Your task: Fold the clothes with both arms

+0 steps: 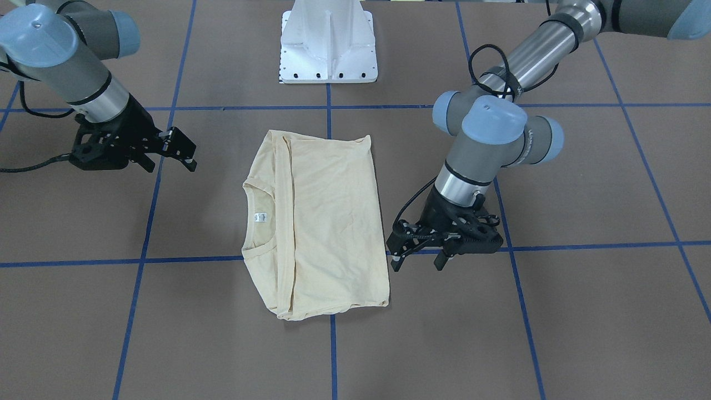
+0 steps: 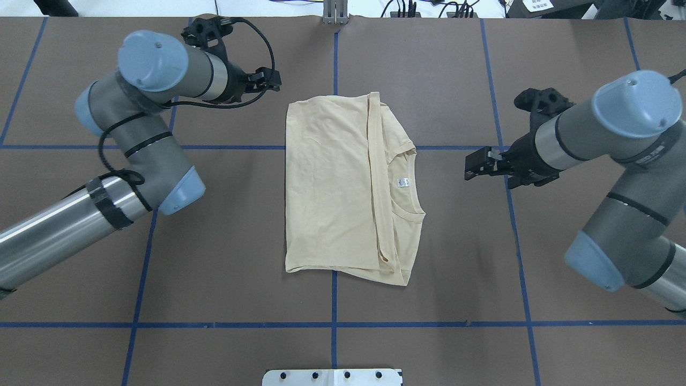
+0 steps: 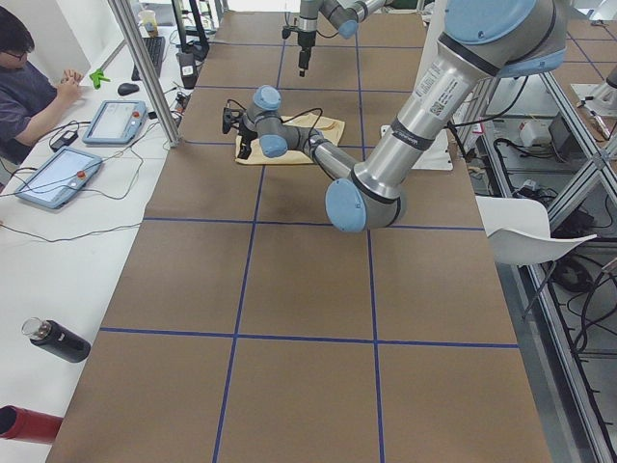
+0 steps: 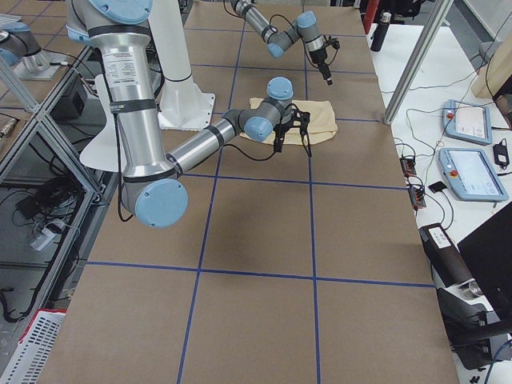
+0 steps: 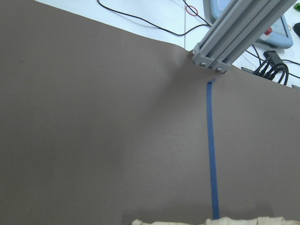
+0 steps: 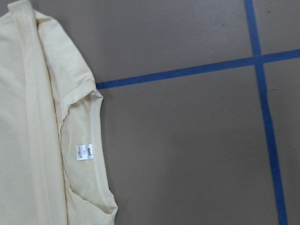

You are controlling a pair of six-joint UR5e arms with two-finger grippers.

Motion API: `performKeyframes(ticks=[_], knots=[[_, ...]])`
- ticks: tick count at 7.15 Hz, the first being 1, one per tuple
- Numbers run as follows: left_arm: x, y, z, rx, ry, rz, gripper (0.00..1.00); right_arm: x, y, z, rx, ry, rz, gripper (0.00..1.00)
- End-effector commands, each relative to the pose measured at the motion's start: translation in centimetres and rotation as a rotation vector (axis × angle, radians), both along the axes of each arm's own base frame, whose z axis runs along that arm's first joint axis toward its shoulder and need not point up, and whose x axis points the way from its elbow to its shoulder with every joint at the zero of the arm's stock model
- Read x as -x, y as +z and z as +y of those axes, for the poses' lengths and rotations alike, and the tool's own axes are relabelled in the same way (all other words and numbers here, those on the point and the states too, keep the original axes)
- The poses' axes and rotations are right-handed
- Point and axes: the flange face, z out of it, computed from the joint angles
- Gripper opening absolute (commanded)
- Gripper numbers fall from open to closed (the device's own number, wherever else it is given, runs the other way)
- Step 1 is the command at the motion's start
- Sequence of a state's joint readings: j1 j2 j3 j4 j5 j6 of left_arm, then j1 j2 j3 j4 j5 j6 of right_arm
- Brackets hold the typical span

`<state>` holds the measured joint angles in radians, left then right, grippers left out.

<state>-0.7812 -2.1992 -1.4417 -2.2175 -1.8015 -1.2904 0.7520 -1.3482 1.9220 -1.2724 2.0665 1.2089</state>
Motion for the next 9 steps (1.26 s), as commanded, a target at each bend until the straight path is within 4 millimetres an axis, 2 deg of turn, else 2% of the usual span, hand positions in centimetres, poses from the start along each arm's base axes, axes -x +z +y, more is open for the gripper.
performKeyframes(ticks=[1, 2, 3, 4, 5, 7, 9], knots=[[5.3, 1.3, 4.8, -0.017, 0.038, -0.076, 0.99, 7.3, -5.3, 2.0, -0.090, -0.053, 0.129, 1.00], [6.6, 3.2, 6.1, -0.007, 0.043, -0.089, 0.99, 10.0, -8.3, 3.0, -0.151, -0.092, 0.206, 1.00], [7.7, 4.7, 7.4, 0.006, 0.053, -0.095, 0.99, 12.4, -9.5, 4.5, -0.213, -0.117, 0.246, 1.00], [8.8, 5.9, 8.7, -0.009, 0.089, -0.107, 0.99, 14.5, -10.0, 5.6, -0.244, -0.133, 0.266, 1.00], [9.4, 6.0, 9.4, -0.039, 0.104, -0.118, 0.99, 15.8, -9.7, 6.6, -0.288, -0.147, 0.294, 1.00], [9.6, 6.5, 9.6, -0.035, 0.105, -0.123, 0.99, 17.8, -9.6, 8.1, -0.395, -0.209, 0.374, 1.00], [9.6, 6.5, 9.6, -0.036, 0.105, -0.123, 0.99, 21.4, -11.0, 8.3, -0.409, -0.226, 0.387, 1.00]])
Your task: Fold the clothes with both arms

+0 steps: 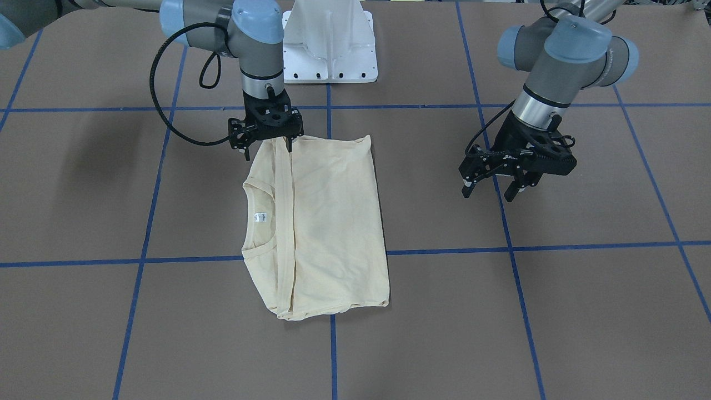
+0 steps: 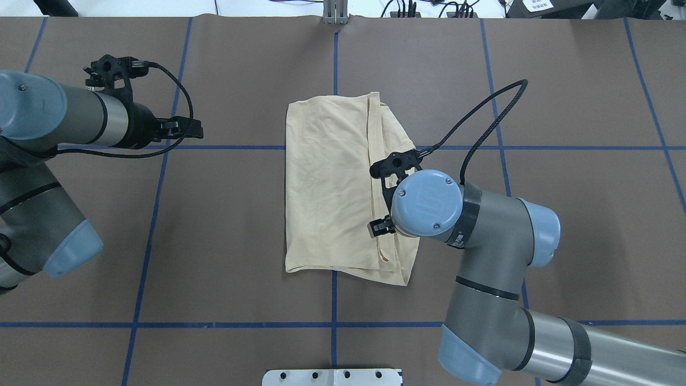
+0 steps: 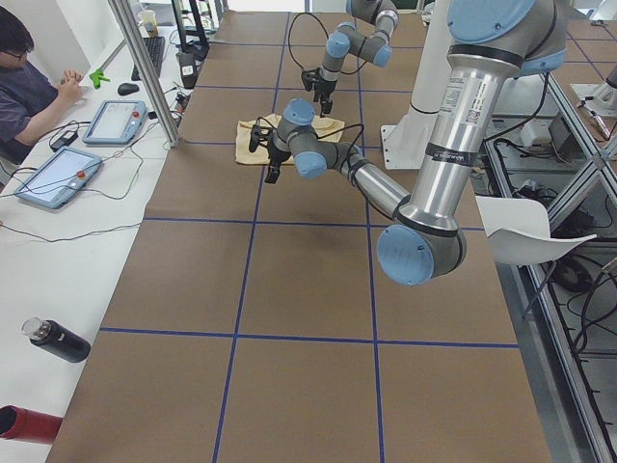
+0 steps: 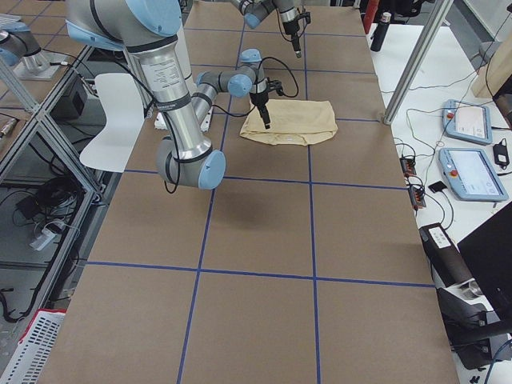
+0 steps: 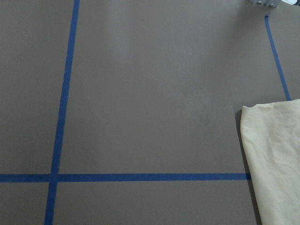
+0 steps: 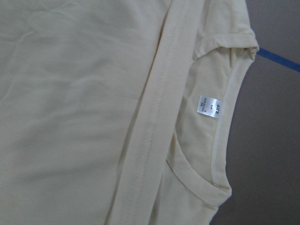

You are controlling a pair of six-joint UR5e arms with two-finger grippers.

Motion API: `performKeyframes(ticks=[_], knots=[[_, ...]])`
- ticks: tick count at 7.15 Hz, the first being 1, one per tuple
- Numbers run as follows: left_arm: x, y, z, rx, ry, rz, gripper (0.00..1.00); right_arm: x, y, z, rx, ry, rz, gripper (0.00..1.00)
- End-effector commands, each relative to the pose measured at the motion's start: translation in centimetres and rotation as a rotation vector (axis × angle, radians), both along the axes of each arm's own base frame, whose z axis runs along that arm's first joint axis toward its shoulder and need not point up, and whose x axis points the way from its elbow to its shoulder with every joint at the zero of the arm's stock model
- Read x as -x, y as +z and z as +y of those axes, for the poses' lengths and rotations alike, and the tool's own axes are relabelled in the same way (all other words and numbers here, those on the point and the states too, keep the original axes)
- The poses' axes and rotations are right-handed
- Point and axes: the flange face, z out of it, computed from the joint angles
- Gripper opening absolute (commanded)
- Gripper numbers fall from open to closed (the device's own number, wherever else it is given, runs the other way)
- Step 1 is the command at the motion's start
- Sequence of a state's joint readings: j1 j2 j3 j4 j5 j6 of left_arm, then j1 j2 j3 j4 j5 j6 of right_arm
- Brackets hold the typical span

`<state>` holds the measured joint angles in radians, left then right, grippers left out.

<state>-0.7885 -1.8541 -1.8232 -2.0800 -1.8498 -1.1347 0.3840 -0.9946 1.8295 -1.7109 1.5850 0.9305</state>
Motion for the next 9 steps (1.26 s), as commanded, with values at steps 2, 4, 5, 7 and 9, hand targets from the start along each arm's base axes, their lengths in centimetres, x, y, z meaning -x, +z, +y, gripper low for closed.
performKeyframes(ticks=[2, 4, 5, 7, 9], knots=[[-0.1, -0.1, 0.1, -0.002, 0.002, 0.000, 0.99, 3.3, 0.6, 1.5, -0.005, -0.037, 0.040, 1.00], [-0.3, -0.3, 0.1, 0.001, 0.000, 0.006, 0.99, 3.8, 1.1, 2.2, 0.013, -0.044, 0.052, 1.00], [-0.3, -0.3, 0.1, 0.001, 0.000, 0.006, 0.99, 3.9, 1.6, 2.3, 0.017, -0.047, 0.062, 1.00], [-0.6, -0.4, 0.0, 0.002, 0.003, 0.007, 0.99, 4.1, 2.2, 2.4, 0.029, -0.052, 0.073, 1.00], [-0.7, -0.2, -0.1, 0.005, 0.003, 0.004, 0.99, 4.1, 2.6, 2.6, 0.048, -0.064, 0.072, 1.00]])
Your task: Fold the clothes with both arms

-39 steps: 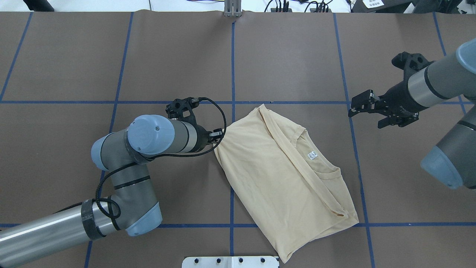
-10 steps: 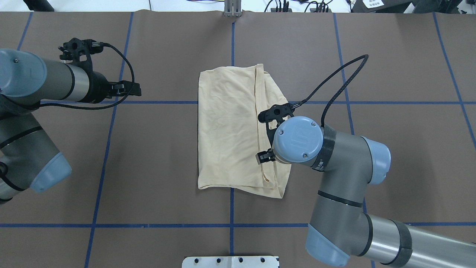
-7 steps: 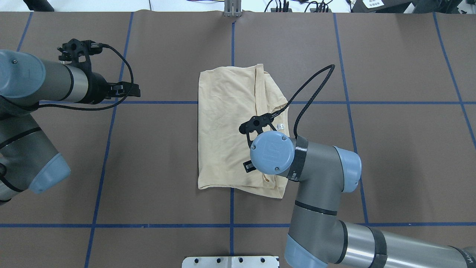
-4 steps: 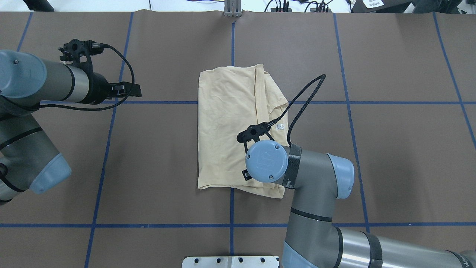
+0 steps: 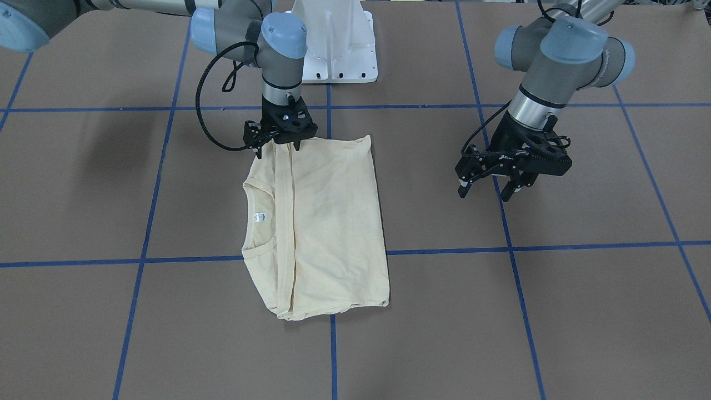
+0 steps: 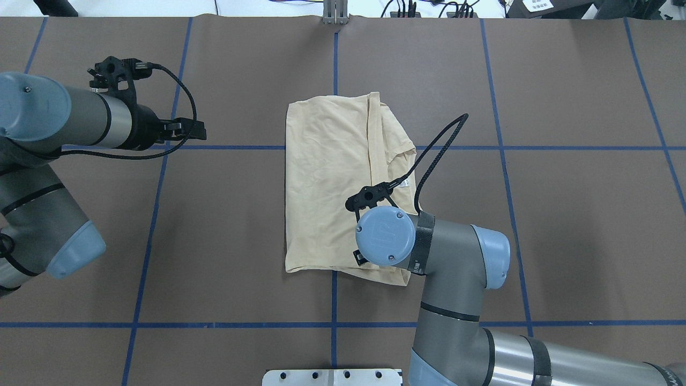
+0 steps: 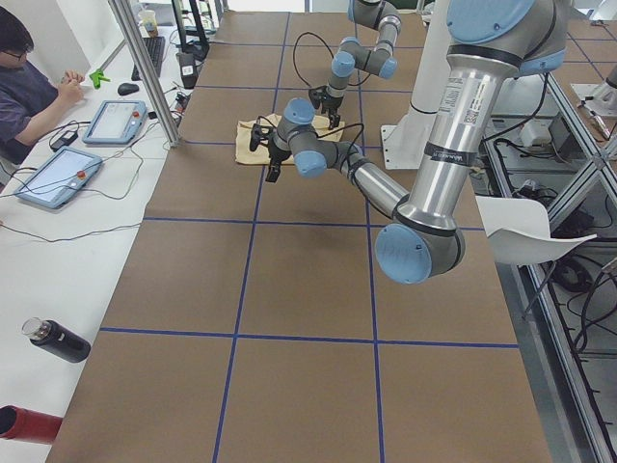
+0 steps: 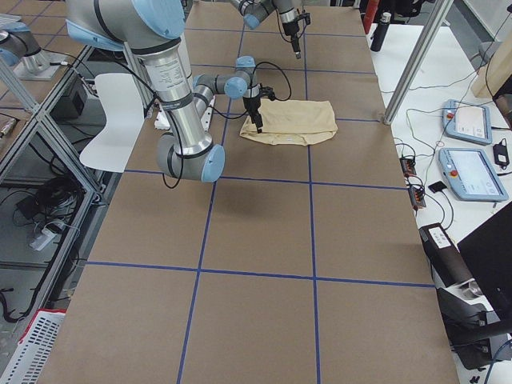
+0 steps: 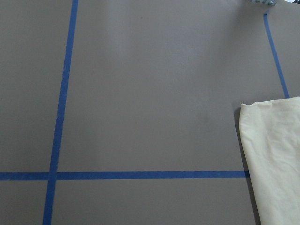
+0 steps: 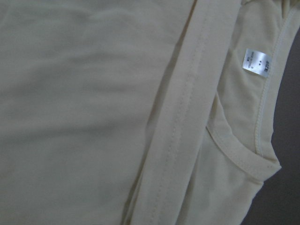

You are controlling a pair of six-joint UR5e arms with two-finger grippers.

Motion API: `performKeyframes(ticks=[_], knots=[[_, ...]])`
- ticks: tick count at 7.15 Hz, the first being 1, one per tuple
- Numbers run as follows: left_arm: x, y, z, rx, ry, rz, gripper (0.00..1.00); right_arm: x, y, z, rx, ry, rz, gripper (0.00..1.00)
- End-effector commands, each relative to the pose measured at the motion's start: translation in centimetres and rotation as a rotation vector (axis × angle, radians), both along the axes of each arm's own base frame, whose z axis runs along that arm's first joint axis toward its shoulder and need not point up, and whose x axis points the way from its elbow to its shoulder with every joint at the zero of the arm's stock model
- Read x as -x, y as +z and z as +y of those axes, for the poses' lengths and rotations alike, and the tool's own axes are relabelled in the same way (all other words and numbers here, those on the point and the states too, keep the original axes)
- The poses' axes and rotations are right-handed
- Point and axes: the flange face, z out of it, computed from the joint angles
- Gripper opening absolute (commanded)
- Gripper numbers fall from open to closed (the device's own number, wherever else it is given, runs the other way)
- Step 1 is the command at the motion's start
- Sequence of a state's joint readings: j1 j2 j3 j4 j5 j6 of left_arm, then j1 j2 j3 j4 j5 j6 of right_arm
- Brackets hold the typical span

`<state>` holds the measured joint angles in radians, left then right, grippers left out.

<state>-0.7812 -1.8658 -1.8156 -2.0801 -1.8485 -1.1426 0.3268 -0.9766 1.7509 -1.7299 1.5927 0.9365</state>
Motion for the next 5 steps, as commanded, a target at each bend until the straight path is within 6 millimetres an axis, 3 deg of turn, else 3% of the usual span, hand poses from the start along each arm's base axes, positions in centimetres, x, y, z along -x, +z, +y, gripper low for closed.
performKeyframes(ticks=[1, 5], knots=[[-0.19, 0.01, -0.03, 0.001, 0.001, 0.001, 0.99, 0.00, 0.39, 0.13, 0.012, -0.006, 0.004, 1.00], [-0.23, -0.22, 0.06, -0.001, 0.002, 0.005, 0.99, -0.11, 1.09, 0.24, 0.030, -0.013, 0.010, 1.00]])
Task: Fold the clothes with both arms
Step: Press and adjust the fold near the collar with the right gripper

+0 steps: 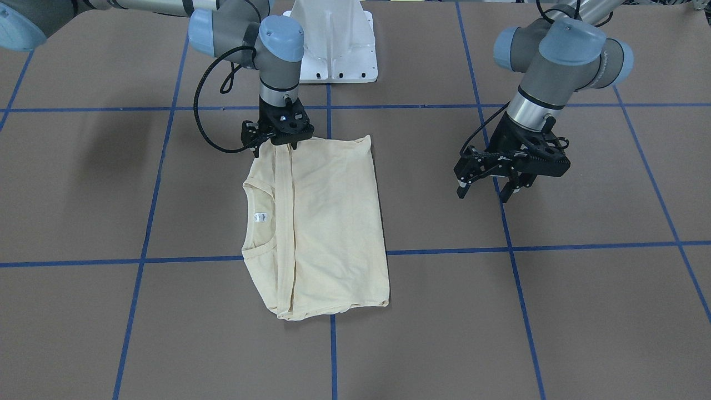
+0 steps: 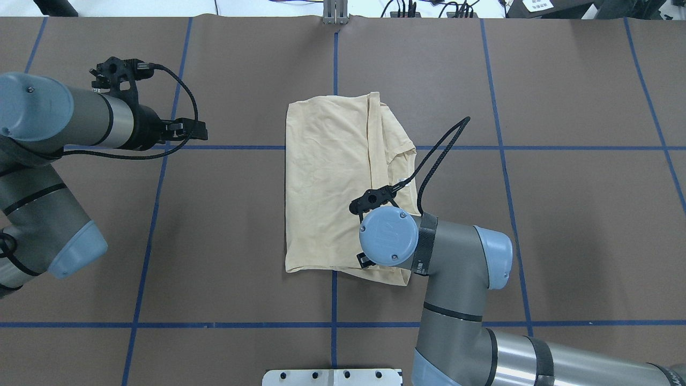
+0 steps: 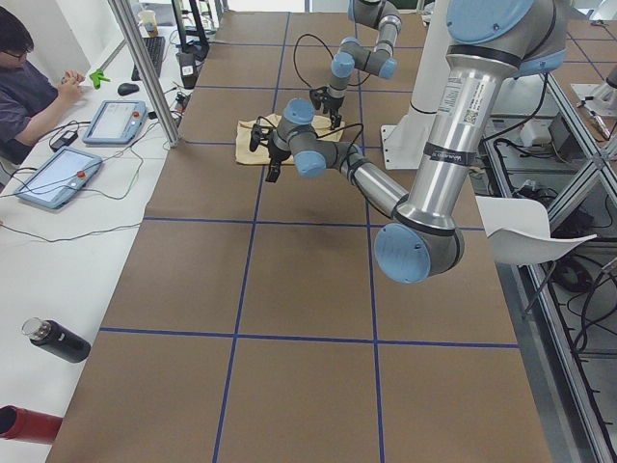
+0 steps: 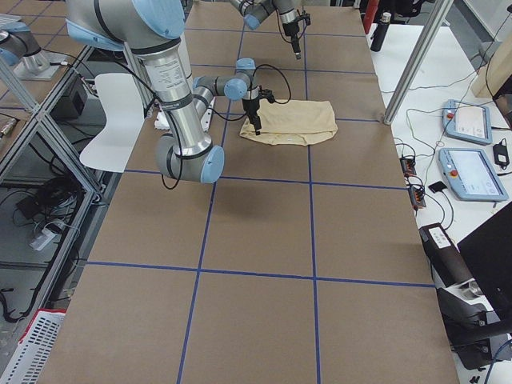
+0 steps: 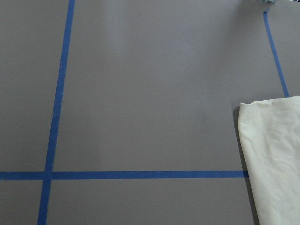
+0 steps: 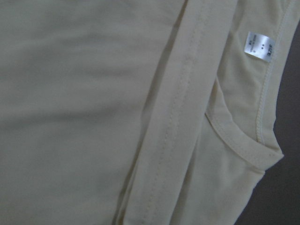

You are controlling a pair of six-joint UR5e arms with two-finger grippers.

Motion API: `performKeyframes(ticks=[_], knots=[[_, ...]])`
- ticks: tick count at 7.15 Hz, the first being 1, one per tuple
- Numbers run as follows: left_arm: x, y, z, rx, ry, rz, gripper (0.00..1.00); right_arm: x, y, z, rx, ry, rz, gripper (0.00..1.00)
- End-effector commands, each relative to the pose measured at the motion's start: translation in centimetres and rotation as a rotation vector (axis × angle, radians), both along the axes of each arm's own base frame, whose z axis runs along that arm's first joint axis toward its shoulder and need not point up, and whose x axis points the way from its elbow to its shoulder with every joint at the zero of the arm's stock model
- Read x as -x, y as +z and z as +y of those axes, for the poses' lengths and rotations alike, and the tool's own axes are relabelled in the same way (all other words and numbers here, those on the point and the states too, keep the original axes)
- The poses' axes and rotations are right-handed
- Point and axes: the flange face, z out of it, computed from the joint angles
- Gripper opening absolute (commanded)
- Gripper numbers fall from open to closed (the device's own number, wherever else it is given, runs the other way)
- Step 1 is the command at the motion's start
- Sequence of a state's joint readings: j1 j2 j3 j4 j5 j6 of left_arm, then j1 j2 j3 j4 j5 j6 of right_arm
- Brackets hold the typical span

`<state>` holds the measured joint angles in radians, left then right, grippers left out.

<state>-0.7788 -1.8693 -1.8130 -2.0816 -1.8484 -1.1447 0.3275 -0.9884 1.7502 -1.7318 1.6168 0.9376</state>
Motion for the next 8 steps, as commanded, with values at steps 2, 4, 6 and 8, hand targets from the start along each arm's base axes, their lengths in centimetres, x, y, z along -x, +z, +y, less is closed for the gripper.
performKeyframes(ticks=[2, 4, 6, 8], knots=[[-0.1, -0.4, 0.2, 0.005, -0.002, 0.011, 0.99, -0.4, 0.8, -0.1, 0.010, 0.000, 0.007, 1.00], [-0.7, -1.0, 0.3, 0.000, 0.005, 0.018, 0.99, -0.9, 1.3, -0.7, 0.026, 0.004, 0.008, 1.00], [-2.1, -1.2, 1.1, 0.008, 0.020, 0.025, 0.99, -2.0, 2.4, -1.4, 0.045, 0.001, 0.015, 1.00], [-2.8, -2.0, 1.4, 0.004, 0.028, 0.034, 0.99, -3.2, 3.2, -2.3, 0.060, 0.011, 0.017, 1.00]])
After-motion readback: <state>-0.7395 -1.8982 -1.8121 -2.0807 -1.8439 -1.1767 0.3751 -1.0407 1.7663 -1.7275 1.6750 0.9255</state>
